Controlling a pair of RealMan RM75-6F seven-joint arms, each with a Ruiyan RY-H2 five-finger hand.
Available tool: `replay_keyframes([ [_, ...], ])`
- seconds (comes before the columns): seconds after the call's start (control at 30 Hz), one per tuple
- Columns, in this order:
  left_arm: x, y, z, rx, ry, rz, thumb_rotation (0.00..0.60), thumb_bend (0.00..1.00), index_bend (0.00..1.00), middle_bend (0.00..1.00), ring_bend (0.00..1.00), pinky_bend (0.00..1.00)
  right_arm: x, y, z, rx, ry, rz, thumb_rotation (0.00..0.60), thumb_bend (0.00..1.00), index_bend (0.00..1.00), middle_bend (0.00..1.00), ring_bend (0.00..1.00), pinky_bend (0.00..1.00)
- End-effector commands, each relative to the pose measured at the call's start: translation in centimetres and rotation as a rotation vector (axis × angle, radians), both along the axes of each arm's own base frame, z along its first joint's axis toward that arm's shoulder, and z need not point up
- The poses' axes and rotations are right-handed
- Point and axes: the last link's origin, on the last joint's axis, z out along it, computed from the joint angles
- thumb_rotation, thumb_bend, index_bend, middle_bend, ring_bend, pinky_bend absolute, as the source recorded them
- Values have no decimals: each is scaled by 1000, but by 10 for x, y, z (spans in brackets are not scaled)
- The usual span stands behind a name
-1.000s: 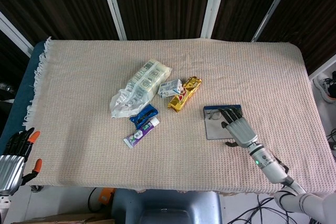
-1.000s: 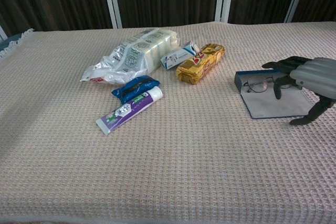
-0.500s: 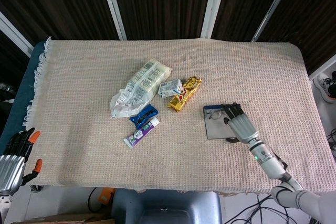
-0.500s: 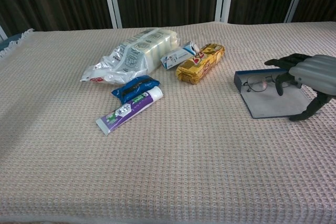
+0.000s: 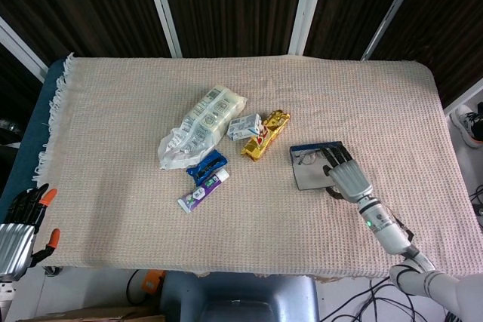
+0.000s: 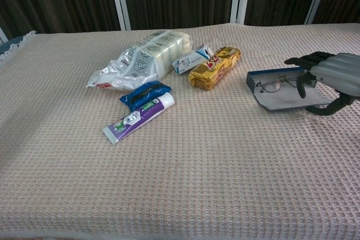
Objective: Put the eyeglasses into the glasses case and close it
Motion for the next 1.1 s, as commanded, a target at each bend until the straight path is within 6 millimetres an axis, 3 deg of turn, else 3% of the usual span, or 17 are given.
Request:
replay_keyframes([
  [0.03, 0, 0, 0, 0, 0, 0, 600, 448, 0, 0, 0, 75, 0, -1, 0, -1, 0, 0, 600, 510, 597, 0, 0, 0],
  [0.4, 0, 1, -1, 0, 5, 4, 600, 447, 0, 0, 0, 75, 8, -16, -1, -14, 13, -12, 600, 522, 607, 0, 0, 0],
  [0.7, 0, 1, 0, 1, 3, 3, 600, 447, 0, 0, 0, 75, 10, -16, -5, -19, 11, 3, 600, 553, 656, 11, 0, 0],
  [0.93, 0, 0, 0, 2, 0, -2, 600, 448, 0, 0, 0, 76, 10, -12, -4, -23, 3, 19, 600, 687, 686, 34, 0, 0],
  [1.1, 0, 0, 0, 0, 1, -3, 600, 448, 0, 0, 0, 76, 10, -10, -2, -27, -8, 26, 600, 711, 693, 41, 0, 0],
])
